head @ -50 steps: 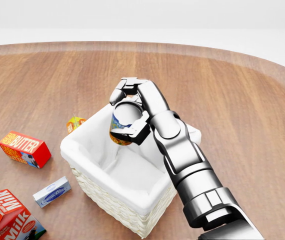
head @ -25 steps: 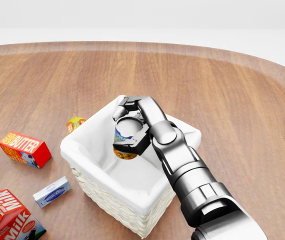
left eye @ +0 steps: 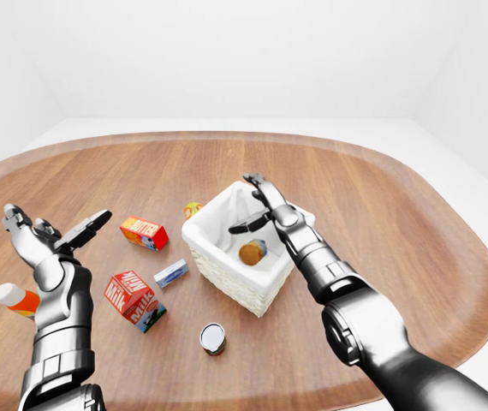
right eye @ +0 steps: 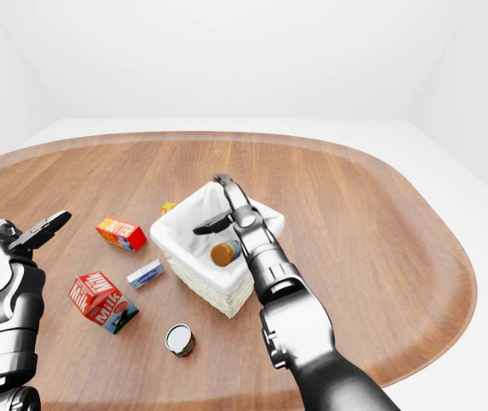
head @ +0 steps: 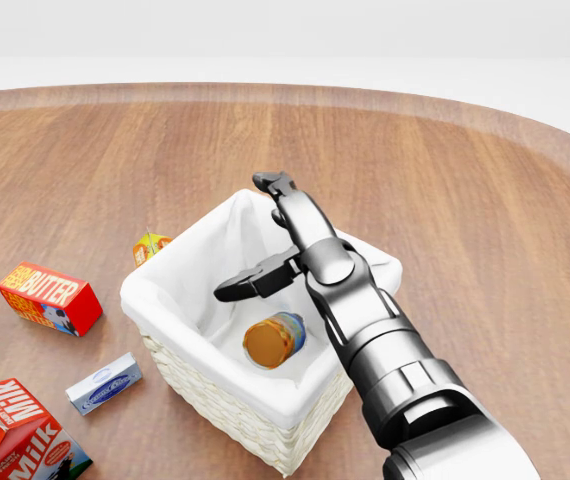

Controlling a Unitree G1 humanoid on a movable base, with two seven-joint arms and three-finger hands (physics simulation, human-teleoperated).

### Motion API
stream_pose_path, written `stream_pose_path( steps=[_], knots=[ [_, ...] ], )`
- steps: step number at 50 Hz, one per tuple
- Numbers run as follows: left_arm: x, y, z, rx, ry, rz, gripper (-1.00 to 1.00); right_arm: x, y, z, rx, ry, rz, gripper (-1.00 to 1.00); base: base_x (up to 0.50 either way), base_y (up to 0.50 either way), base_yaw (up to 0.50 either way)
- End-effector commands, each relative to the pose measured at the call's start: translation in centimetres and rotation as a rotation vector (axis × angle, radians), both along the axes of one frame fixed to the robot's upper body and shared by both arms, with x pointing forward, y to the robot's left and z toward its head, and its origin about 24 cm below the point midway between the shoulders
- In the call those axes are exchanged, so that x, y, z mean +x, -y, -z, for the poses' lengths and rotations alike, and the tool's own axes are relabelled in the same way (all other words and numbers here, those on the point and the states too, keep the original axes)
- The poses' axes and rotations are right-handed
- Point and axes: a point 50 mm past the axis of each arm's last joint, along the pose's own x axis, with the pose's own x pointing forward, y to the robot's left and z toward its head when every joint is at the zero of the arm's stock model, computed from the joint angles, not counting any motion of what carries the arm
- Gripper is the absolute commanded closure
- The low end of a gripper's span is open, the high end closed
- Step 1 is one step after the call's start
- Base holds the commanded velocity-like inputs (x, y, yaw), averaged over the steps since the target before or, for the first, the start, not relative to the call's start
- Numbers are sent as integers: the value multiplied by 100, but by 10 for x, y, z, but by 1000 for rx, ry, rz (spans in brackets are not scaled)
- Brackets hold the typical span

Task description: Pick up the alphabet soup, and put it in the basket.

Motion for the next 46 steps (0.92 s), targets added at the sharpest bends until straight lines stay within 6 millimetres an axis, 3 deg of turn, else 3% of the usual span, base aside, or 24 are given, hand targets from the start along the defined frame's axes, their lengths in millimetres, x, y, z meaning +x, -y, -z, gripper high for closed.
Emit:
stream_pose_path(
  steps=[1,11,15,16,21,24,27,28,38,46],
  knots=[
    [-1,0,-1,2,2,-5,-100,3,-4,-17,2,74,-13,-100,0,0,0],
    [0,-1,0,-2,-6,-10,-100,0,-14,-54,17,257,-67,-100,0,0,0],
    [1,-1,1,-3,-10,-11,-100,-8,-22,-76,16,370,-118,-100,0,0,0],
    [1,-1,1,-4,-12,-13,-100,-13,-28,-91,14,437,-148,-100,0,0,0],
    [2,-1,3,-7,-19,-14,-100,-21,-34,-105,0,508,-187,-100,0,0,0],
    [2,-2,5,-9,-32,-17,-100,-33,-40,-124,-21,608,-232,-100,0,0,0],
    [3,-2,5,-10,-33,-17,-100,-34,-40,-125,-26,613,-236,-100,0,0,0],
    [3,-2,6,-11,-40,-21,-100,-43,-44,-139,-39,687,-262,-100,0,0,0],
    [4,-3,10,-13,-69,-34,-100,-68,-57,-166,-159,841,-346,-100,0,0,0],
    [5,-4,13,-19,-85,-35,-100,-83,-63,-171,-245,906,-364,-100,0,0,0]
  ],
)
